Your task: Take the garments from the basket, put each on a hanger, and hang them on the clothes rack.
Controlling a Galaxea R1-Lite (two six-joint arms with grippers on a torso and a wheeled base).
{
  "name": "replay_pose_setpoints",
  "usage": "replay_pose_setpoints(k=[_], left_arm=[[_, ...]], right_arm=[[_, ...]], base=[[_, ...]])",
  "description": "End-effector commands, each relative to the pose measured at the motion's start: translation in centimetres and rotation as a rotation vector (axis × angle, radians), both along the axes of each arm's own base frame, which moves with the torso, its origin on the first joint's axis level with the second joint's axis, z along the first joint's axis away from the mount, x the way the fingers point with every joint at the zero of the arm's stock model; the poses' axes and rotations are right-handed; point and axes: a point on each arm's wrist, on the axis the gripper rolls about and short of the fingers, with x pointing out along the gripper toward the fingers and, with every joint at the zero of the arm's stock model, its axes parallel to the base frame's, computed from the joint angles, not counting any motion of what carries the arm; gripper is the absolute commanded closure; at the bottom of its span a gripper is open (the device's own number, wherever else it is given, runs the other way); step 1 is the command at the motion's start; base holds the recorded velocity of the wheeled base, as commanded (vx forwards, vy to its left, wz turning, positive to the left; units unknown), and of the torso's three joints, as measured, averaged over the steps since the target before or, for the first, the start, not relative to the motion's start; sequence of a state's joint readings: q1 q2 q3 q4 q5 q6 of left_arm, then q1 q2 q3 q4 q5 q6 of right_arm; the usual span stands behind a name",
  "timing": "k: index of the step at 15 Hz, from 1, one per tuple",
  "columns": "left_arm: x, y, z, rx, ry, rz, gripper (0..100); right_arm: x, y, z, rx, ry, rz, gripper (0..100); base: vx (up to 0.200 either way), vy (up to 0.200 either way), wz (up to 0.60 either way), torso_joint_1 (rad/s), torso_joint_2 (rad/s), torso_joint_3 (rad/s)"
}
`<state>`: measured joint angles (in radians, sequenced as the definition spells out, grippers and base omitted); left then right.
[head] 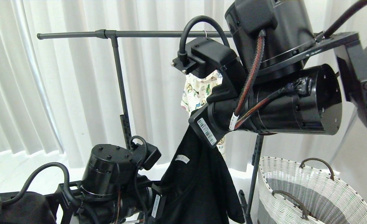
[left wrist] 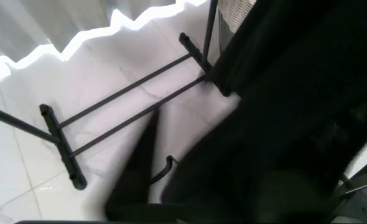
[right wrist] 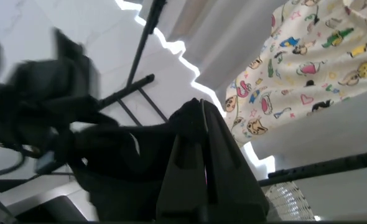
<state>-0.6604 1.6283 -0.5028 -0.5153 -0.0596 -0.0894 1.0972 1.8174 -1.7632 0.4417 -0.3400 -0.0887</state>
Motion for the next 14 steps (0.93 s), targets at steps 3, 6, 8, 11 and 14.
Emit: replay_pose_setpoints(k=[3,6,8,11,14], left_arm=[[-1.8,1.5,2.9,-0.041,-0.127,0.064,100],[-3.2,2.6,5.9,-0.088,-0.259,0.034,100],[-3.6,2.9,7.2,-0.04,-0.324,-0.005,100],[-4.0,3.1,11.0,0.051,-0.251,-0.054,100],[-4.6,3.3,16.5,0.062,-0.143,-0.146,100]], right_arm=[[1.6,-3.1,-1.2,-0.054,0.025,-0.098,100],[1.6,-5.5,-2.1,-0.089,0.047,-0.137,100],[1.2,-6.8,-2.4,-0.095,0.057,-0.156,100],[0.3,-8.3,-1.5,-0.011,0.082,-0.199,100],[-0.6,-10.0,0.2,0.065,0.068,-0.22,100]], base=[[0.0,0.0,0.0,0.0,0.0,0.0],[0.0,0.0,0.0,0.0,0.0,0.0],[0.0,0.0,0.0,0.0,0.0,0.0],[0.0,0.0,0.0,0.0,0.0,0.0],[0.0,0.0,0.0,0.0,0.0,0.0]])
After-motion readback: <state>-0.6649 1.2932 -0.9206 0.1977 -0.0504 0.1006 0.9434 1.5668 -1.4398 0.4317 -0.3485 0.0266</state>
